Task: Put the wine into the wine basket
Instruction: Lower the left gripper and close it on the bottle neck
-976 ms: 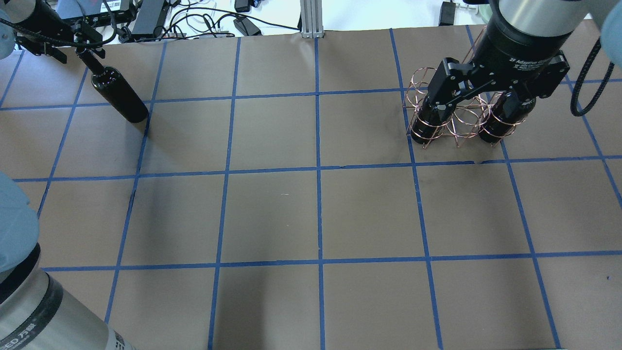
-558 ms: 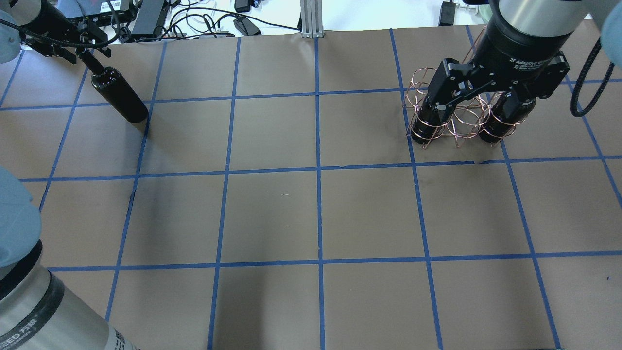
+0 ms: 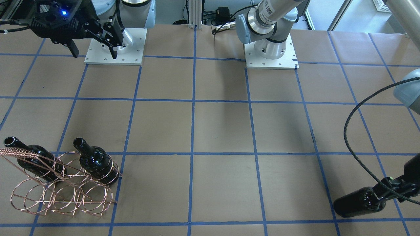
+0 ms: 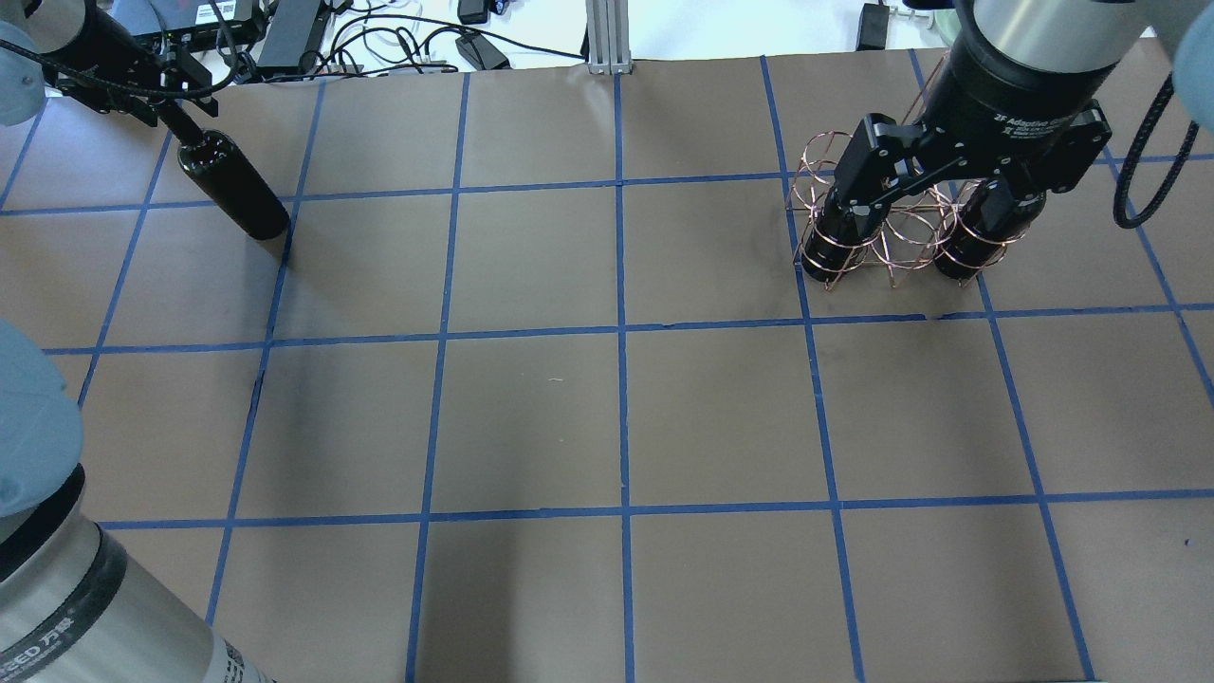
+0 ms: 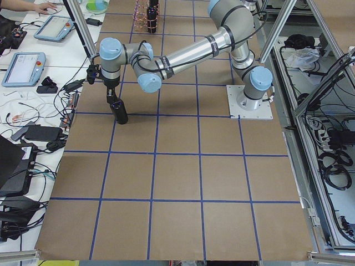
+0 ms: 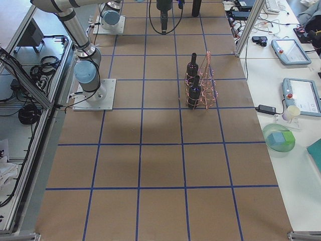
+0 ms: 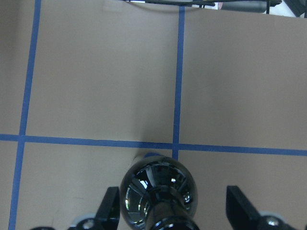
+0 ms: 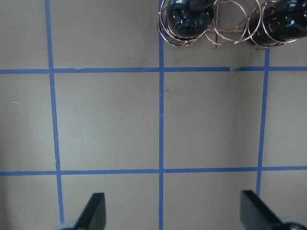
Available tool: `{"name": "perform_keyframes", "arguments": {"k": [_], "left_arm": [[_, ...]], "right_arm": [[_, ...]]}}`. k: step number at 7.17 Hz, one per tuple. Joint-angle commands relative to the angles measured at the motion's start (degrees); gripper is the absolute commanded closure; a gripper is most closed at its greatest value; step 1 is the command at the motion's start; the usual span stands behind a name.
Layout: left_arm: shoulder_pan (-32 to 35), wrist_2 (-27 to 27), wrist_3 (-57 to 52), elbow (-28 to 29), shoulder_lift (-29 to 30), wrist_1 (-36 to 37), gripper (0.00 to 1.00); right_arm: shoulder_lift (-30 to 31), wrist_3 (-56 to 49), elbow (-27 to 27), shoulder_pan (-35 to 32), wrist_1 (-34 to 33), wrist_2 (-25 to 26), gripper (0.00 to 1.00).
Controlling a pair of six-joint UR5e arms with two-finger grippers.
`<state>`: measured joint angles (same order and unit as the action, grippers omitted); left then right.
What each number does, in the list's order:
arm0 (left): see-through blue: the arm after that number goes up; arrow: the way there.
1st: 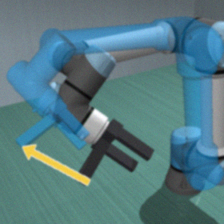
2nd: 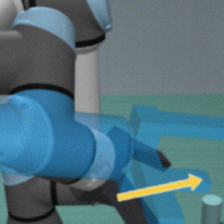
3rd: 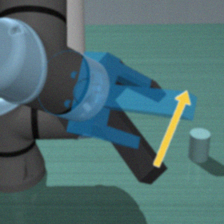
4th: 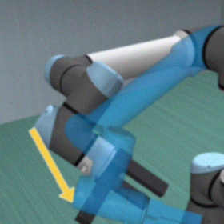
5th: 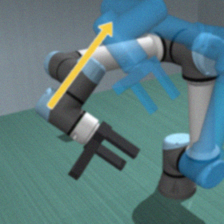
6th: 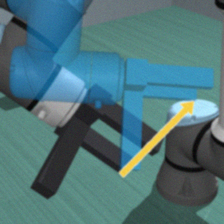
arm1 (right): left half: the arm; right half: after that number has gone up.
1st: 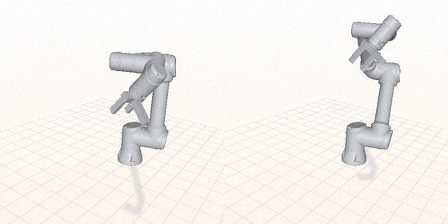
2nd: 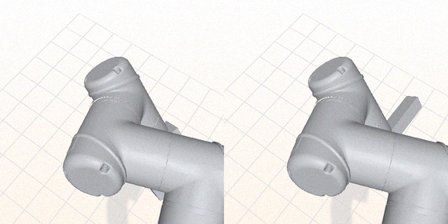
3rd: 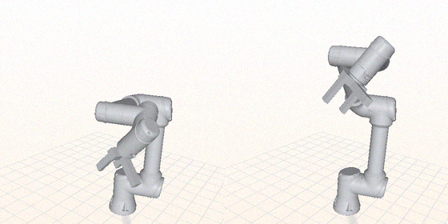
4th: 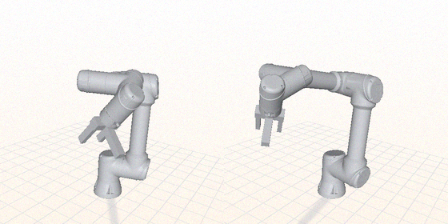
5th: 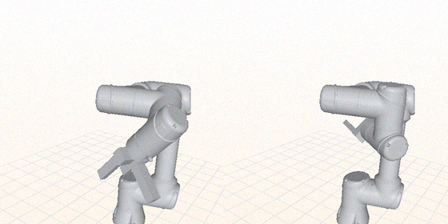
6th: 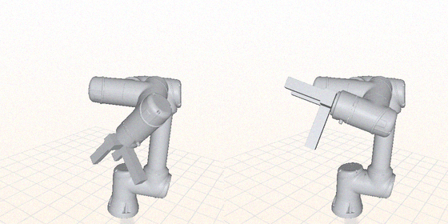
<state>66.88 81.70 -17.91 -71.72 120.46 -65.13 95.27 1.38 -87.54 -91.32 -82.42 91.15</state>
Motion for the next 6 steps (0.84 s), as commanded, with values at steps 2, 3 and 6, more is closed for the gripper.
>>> {"name": "perform_keyframes", "arguments": {"k": [2, 3, 6], "left_arm": [[0.0, -0.1, -0.5, 0.0, 0.1, 0.0, 0.6], [0.0, 0.3, -0.7, 0.0, 0.1, -0.1, 0.96], [0.0, 0.2, -0.8, 0.0, 0.0, -0.4, 1.0]], "right_arm": [[0.0, -0.1, 0.0, 0.0, 0.0, 0.0, 0.0], [0.0, -0.1, 0.0, 0.0, 0.1, 0.1, 0.0], [0.0, 0.0, 0.0, 0.0, 0.0, 0.0, 0.0]]}}
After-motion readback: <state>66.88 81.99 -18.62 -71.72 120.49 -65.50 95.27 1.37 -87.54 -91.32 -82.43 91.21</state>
